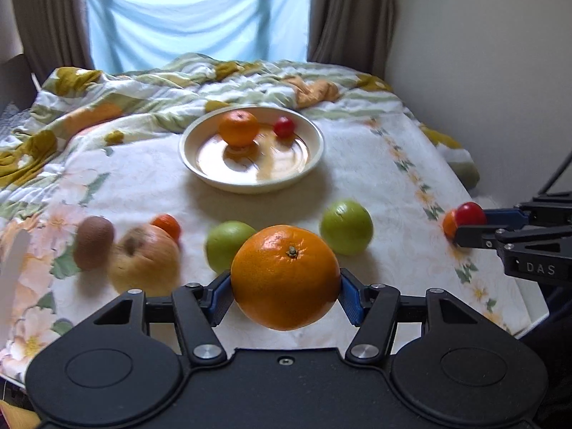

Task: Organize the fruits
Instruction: 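Carry the orange and tomato over the white bowl with both grippers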

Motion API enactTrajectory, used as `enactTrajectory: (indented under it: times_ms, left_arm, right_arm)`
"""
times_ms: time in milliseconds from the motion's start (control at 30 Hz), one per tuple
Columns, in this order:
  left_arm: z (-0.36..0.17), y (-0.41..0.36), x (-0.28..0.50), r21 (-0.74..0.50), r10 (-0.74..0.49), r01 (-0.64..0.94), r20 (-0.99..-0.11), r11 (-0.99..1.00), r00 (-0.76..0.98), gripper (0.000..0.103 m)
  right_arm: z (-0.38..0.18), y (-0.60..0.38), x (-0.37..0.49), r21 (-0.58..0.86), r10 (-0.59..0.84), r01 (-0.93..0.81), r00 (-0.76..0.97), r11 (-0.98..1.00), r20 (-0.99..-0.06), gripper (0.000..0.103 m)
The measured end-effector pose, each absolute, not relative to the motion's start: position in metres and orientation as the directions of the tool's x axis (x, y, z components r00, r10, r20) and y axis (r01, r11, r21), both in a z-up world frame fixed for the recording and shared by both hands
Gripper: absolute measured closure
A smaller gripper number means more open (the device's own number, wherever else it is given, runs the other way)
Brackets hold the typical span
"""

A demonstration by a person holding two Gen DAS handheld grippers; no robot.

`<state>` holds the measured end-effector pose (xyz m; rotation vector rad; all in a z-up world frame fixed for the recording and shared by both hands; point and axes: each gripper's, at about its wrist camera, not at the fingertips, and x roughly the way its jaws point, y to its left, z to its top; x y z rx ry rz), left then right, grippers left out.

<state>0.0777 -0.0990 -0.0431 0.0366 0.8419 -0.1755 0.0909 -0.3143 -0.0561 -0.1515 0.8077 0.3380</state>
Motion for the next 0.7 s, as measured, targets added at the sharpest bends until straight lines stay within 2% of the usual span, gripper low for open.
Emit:
enactTrajectory:
  times_ms: [400,700]
  left_arm:
    - [0.011,-0.057,0.102,-0.088,-0.112,0.071,-0.703,0.994,0.702,0.038]
    - [0.025,-0.033,0.150,-0.077,-0.071,0.025,-0.686,0.997,0.724,0.038]
  right_arm:
    - [0.005,-0.296,0.118,-0.022,0.284,-0.415,0.661,0.910,-0.695,0.060]
    - [0.028,-0.275,0.168,-0.012,0.326,-0.455,0.656,0.890,-0.680,0.060]
